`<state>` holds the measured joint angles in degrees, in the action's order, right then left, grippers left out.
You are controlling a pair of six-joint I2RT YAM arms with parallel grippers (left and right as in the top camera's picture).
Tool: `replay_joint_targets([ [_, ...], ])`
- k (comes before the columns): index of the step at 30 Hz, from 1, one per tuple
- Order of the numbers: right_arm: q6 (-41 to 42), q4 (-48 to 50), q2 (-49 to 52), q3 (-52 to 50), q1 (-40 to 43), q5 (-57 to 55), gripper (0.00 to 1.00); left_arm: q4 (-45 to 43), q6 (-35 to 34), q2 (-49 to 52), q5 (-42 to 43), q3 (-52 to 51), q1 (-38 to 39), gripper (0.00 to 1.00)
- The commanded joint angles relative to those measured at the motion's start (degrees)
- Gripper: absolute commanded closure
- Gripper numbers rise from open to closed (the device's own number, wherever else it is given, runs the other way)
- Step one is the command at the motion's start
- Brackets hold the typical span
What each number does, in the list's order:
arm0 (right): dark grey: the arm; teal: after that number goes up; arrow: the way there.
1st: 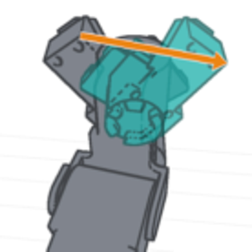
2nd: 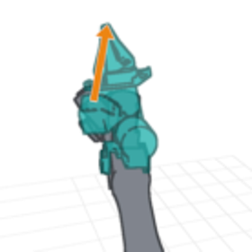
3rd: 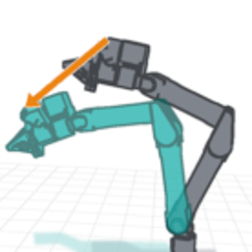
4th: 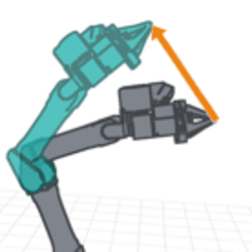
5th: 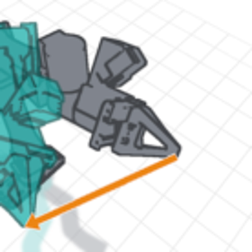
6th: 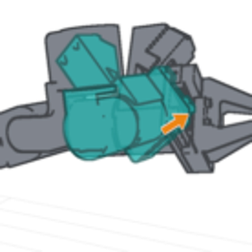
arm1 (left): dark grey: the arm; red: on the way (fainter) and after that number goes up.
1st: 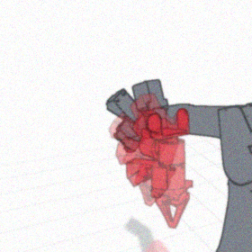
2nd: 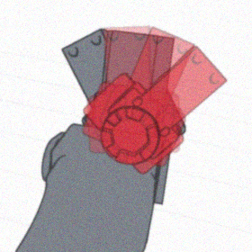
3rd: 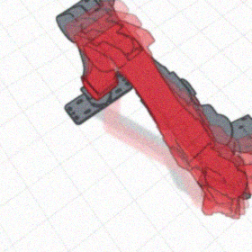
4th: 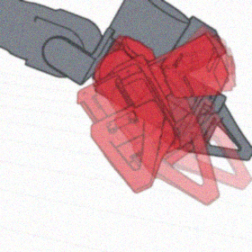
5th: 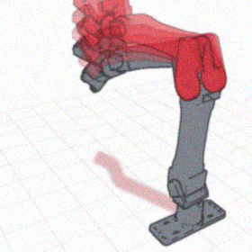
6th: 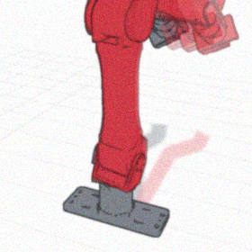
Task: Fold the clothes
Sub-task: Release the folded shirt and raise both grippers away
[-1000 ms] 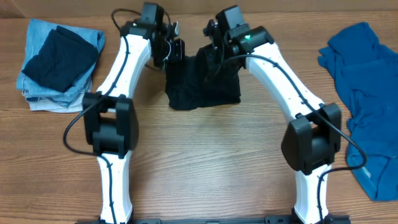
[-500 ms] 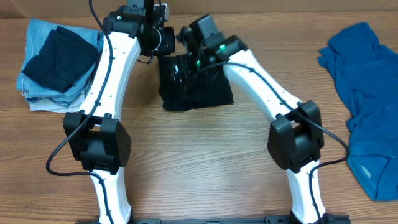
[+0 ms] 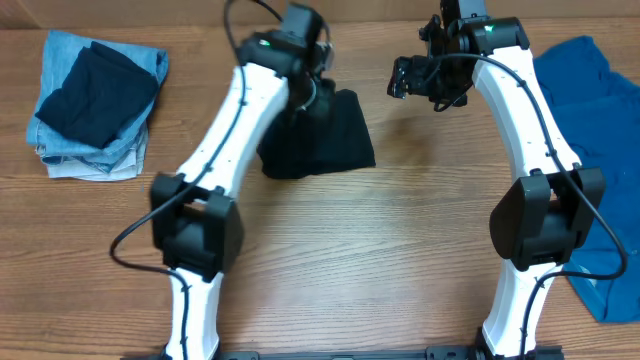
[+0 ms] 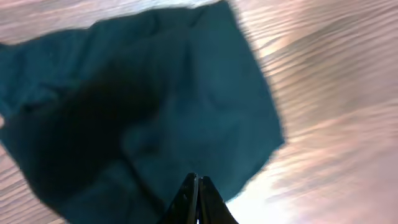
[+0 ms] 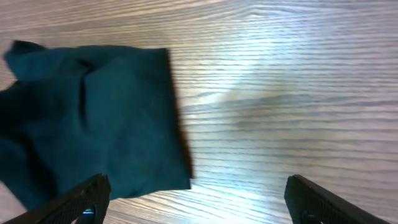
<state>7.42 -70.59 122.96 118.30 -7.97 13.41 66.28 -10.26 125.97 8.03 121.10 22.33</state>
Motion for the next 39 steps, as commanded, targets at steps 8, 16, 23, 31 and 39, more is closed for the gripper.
replay_joint_targets([
  [8,-0.3,-0.9,-2.0,1.1,-0.1,-5.0,0.05,2.3,0.6,5.2,-12.7,-0.4,-4.3,0.96],
  [16,-0.3,-1.1,-2.0,0.9,-0.1,-5.1,0.02,1.6,0.6,10.0,-12.9,-0.9,-5.2,0.96],
  [23,-0.3,-1.6,-2.0,0.9,-0.1,-7.4,0.01,0.1,0.4,16.5,-14.6,-0.3,-5.8,0.96],
  [31,-0.3,-1.8,-2.0,0.9,-0.1,-7.4,0.00,11.9,-1.5,4.0,-10.8,15.5,-3.0,0.96],
  [39,-0.3,-2.2,-2.0,0.9,1.4,-12.1,0.00,8.0,-3.5,4.2,-7.0,-8.7,-0.5,0.96],
])
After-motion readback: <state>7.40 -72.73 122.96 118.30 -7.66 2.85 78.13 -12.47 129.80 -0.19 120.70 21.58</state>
